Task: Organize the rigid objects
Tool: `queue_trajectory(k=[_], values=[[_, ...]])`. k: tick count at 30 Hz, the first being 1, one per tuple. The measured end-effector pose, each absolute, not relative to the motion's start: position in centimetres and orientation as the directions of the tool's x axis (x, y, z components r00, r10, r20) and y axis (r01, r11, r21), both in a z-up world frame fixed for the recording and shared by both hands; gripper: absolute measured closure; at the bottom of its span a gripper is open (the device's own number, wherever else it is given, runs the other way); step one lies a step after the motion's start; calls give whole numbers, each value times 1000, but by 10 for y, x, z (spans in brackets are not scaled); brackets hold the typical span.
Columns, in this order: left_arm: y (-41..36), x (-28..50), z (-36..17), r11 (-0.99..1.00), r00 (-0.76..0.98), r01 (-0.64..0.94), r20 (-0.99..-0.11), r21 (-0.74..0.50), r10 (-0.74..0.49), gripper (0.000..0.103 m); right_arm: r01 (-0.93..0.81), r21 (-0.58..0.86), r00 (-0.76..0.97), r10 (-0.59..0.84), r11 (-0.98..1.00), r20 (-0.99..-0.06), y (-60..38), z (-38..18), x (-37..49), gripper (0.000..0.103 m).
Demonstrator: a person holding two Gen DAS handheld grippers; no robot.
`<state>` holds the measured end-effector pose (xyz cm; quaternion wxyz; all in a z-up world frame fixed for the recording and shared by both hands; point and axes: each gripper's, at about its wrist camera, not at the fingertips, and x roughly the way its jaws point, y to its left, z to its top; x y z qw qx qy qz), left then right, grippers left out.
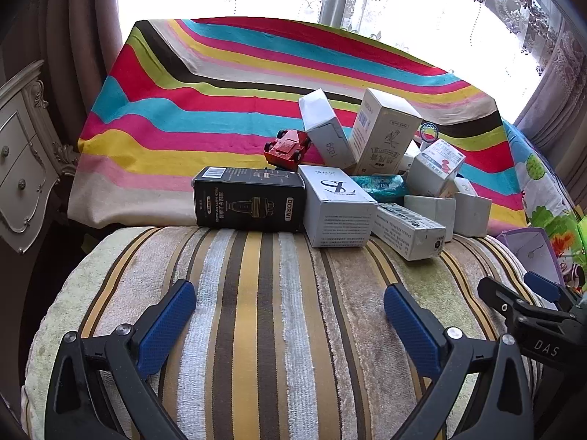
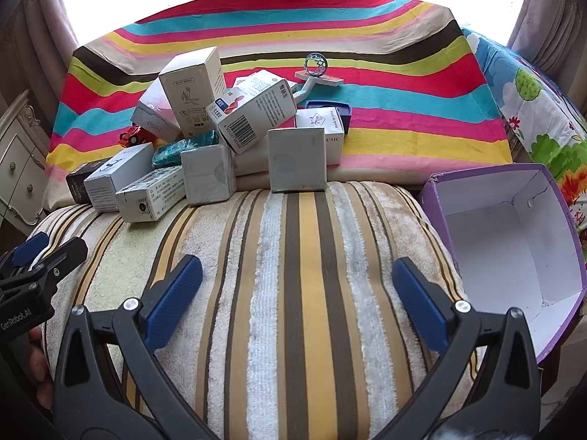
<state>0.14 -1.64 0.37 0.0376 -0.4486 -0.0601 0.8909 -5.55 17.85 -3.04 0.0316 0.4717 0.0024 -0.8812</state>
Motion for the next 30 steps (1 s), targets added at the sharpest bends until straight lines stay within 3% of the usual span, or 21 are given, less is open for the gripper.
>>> queue_trajectory(k=[4, 9, 15, 20, 25, 30], values=[[-22, 3, 5, -983, -601, -13, -784, -183, 153, 0, 63, -41, -555, -1, -997, -832, 169, -30, -55, 0], [-26, 3, 9, -976, -608, -21, -772, -218, 185, 0, 77, 3, -511, -42, -997, -859, 176, -29, -59, 0], [-35, 2, 17, -970, -615, -25, -761, -243, 207, 17, 90, 116, -464, -145, -989, -874, 186, -20, -74, 0], [-43, -4, 20, -962, -613, -24, -756, -271, 228, 29, 245, 88, -576, -218, -965, -788, 154, 22, -87, 0], [-51, -11, 28, -964, -629, -39, -744, -262, 227, 31, 454, 2, -612, -314, -891, -726, 88, 57, -116, 0], [-67, -31, 38, -967, -637, -36, -740, -251, 216, 33, 533, -40, -568, -323, -845, -757, 34, 62, -158, 0]])
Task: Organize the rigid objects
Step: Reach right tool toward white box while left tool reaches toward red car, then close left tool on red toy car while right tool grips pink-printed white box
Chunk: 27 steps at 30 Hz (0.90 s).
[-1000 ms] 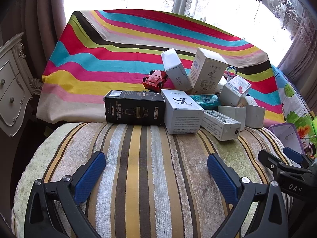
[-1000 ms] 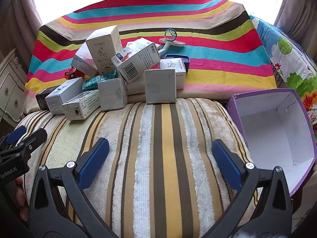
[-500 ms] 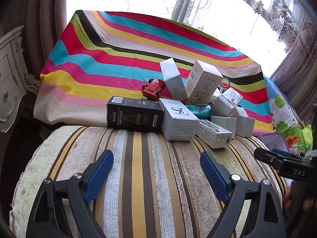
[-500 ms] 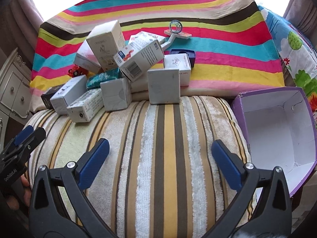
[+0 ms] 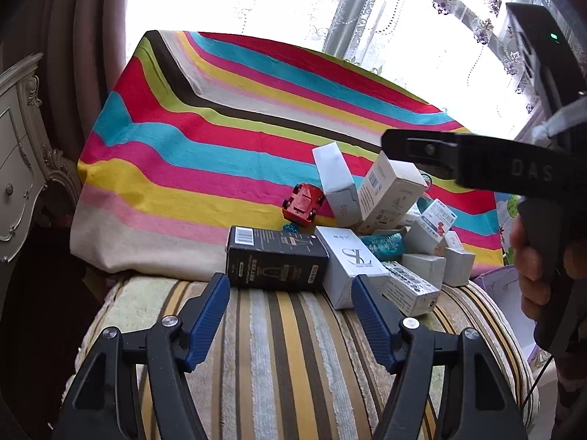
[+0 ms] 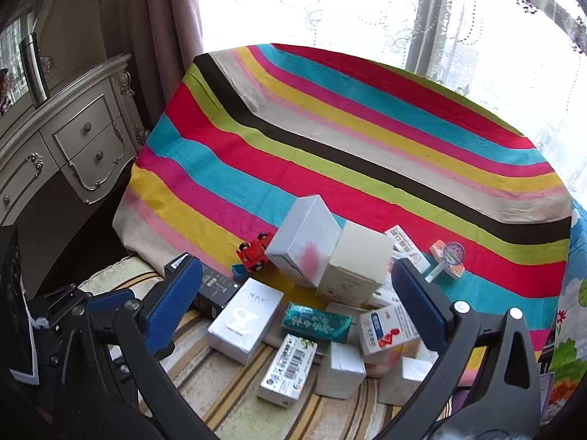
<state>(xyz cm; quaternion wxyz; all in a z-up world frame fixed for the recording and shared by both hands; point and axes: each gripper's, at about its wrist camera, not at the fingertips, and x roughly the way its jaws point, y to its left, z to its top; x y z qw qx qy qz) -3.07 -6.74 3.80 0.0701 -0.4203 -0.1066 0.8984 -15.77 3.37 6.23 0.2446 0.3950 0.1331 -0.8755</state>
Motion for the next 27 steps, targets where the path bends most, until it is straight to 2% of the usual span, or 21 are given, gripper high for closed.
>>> queue_trajectory(k=[4, 9, 12, 14, 19, 21, 22, 23, 27], values=[[-74, -56, 41, -975, -620, -45, -760, -216, 197, 33, 535, -119, -543, -233, -836, -807, 2, 41, -201, 0], [-77, -75, 34, -971, -590, -52, -777, -232, 217, 34, 550, -120, -449, -172, -827, -877, -21, 6, -241, 0], [-72, -87, 30, -973, -567, -90, -793, -212, 225, 43, 563, -148, -425, -131, -813, -896, -29, -15, -251, 1], [-71, -95, 29, -973, -552, -105, -801, -207, 230, 49, 577, -162, -415, -116, -801, -903, -28, -23, -255, 10], [-68, -120, 19, -954, -487, -155, -820, -256, 300, 58, 541, -157, -410, -96, -826, -907, -5, -29, -271, 13], [-66, -130, 12, -945, -446, -175, -833, -277, 327, 63, 516, -157, -415, -85, -842, -906, 7, -26, -277, 21], [-64, -134, 9, -942, -427, -186, -840, -279, 334, 64, 505, -167, -421, -72, -847, -904, 12, -25, -280, 31], [-61, -136, 7, -940, -410, -202, -848, -275, 336, 64, 498, -162, -414, -69, -852, -908, 18, -25, -283, 35], [-51, -150, -6, -940, -346, -236, -882, -248, 320, 64, 500, -103, -378, -110, -860, -919, 34, -26, -286, 36]])
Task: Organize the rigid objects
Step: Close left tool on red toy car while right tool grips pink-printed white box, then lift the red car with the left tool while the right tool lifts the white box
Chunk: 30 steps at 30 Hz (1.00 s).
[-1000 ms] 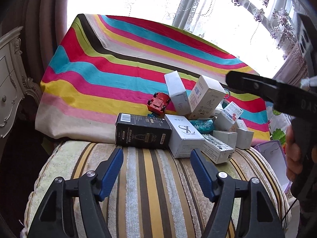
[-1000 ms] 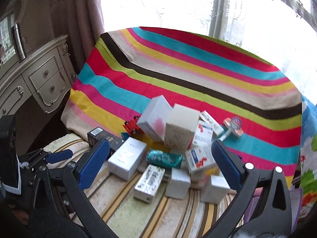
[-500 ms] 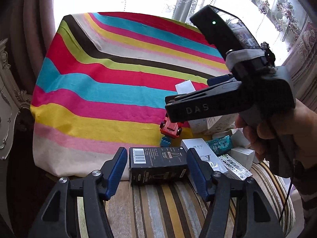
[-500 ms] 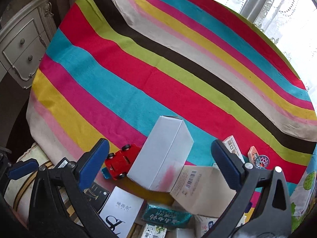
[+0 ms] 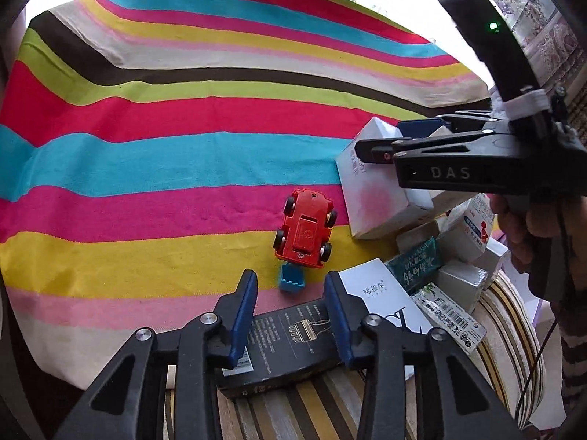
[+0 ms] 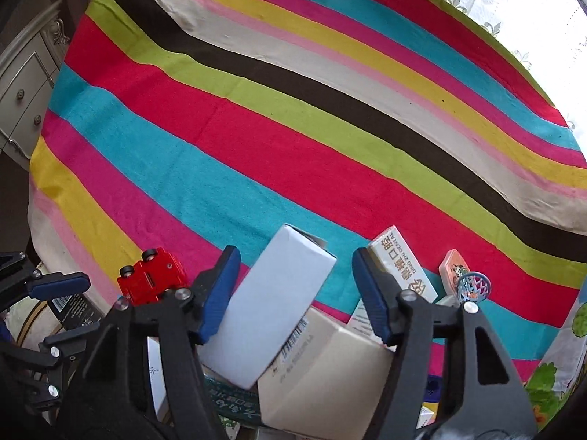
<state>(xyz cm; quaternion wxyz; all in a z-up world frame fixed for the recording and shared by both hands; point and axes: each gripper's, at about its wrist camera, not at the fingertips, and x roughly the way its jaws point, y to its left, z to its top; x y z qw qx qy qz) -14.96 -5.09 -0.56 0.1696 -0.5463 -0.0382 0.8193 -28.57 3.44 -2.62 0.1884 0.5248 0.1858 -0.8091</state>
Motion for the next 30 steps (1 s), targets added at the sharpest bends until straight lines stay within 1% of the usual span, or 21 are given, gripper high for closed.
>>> queue_trajectory(k=[3, 5, 6, 7, 8, 9, 11, 13, 14, 18, 19, 21, 27, 30], values=[[-40, -157, -16, -925, -264, -277, -904, -261, 335, 64, 504, -86, -377, -129, -860, -917, 39, -24, -283, 38], [-35, -161, -22, -928, -241, -279, -918, -245, 315, 65, 507, -79, -379, -140, -859, -915, 43, -23, -280, 38], [-34, -163, -25, -931, -237, -276, -923, -236, 305, 70, 506, -75, -379, -143, -859, -914, 45, -23, -280, 38], [-34, -163, -26, -930, -234, -275, -921, -245, 312, 82, 506, -75, -382, -145, -859, -913, 48, -23, -280, 39], [-33, -162, -25, -929, -239, -273, -918, -249, 316, 85, 508, -76, -385, -147, -858, -911, 50, -23, -280, 40], [-33, -161, -24, -934, -256, -271, -917, -234, 305, 85, 509, -73, -385, -151, -858, -910, 52, -23, -280, 40], [-36, -158, -21, -942, -296, -261, -911, -211, 286, 85, 519, -48, -371, -174, -854, -912, 56, -22, -280, 45], [-41, -157, -19, -951, -323, -236, -907, -200, 271, 85, 523, -20, -354, -196, -852, -915, 59, -23, -282, 45], [-43, -155, -17, -954, -343, -231, -901, -193, 266, 85, 528, -2, -342, -210, -849, -916, 62, -23, -281, 47], [-54, -154, -3, -958, -411, -215, -872, -192, 267, 85, 525, 88, -312, -288, -847, -906, 74, -19, -278, 53], [-56, -153, 1, -959, -422, -209, -867, -191, 265, 85, 524, 119, -306, -318, -843, -897, 77, -16, -278, 55], [-63, -156, 5, -958, -439, -188, -854, -214, 277, 85, 507, 159, -307, -350, -847, -885, 83, -12, -279, 56], [-67, -159, 8, -953, -462, -154, -833, -262, 304, 85, 493, 150, -338, -347, -857, -875, 86, -5, -281, 57], [-64, -162, 4, -952, -455, -154, -836, -265, 307, 85, 503, 153, -339, -356, -851, -871, 84, -8, -286, 57]])
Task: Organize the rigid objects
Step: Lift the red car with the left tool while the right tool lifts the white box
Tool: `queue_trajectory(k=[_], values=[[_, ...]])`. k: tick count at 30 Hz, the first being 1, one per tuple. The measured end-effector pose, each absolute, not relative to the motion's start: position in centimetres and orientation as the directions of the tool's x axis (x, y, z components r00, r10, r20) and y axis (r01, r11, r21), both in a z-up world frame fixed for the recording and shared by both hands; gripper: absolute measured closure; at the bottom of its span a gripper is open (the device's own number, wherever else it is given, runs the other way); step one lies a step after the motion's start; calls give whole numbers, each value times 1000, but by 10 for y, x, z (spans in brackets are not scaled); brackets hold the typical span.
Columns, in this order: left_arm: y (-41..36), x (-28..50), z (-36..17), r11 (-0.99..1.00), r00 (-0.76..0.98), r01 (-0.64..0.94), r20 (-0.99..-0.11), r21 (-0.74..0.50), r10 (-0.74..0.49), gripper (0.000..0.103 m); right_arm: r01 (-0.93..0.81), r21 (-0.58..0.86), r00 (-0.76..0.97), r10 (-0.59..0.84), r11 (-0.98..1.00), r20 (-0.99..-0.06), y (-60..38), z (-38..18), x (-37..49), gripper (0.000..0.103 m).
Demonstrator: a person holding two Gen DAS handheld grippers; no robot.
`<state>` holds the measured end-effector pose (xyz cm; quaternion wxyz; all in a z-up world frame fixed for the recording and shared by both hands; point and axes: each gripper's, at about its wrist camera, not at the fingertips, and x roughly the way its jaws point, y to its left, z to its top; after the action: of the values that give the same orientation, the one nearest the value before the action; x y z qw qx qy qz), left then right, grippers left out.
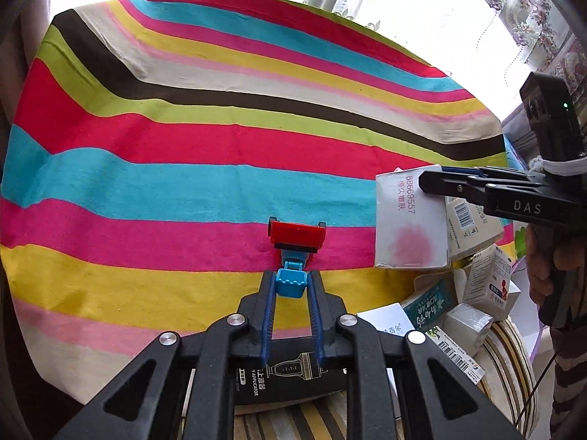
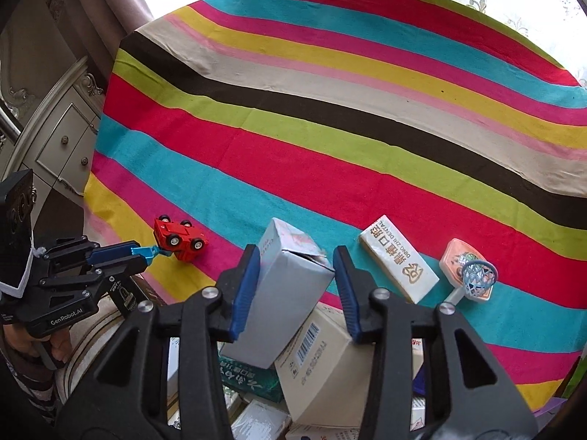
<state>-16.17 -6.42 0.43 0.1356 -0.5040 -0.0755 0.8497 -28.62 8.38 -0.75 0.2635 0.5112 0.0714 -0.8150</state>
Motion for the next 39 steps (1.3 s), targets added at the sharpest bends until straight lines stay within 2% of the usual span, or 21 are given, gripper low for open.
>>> queue_trajectory(k=[4, 6, 9, 11, 13, 21, 25, 32, 39], values=[[-63, -163, 2, -950, -457, -166, -833, -266, 313, 85, 466, 79, -378, -279, -881, -883, 84, -17, -300, 57], [-65, -163, 3, -948, -461, -161, -828, -276, 320, 85, 451, 46, -393, -244, -891, -886, 87, -21, -303, 54], [-67, -166, 7, -941, -472, -155, -815, -299, 337, 85, 447, 51, -385, -244, -893, -890, 93, -23, -305, 42], [-68, -168, 11, -936, -482, -151, -803, -317, 350, 85, 442, 35, -394, -229, -896, -890, 96, -23, -305, 30], [-68, -170, 17, -936, -492, -147, -797, -321, 351, 85, 431, 12, -411, -208, -902, -888, 99, -20, -305, 24], [-74, -167, 24, -933, -505, -127, -787, -337, 354, 85, 467, -63, -496, -203, -882, -844, 103, 11, -286, 20], [-75, -166, 22, -932, -506, -123, -786, -342, 355, 85, 559, -93, -507, -252, -824, -824, 92, 22, -271, 3], [-73, -164, 20, -927, -503, -136, -781, -350, 369, 85, 811, -251, -392, -173, -529, -903, 48, -3, -257, 1], [-77, -163, 18, -923, -500, -130, -780, -363, 377, 85, 906, -257, -295, -64, -337, -953, 29, -34, -269, 1]])
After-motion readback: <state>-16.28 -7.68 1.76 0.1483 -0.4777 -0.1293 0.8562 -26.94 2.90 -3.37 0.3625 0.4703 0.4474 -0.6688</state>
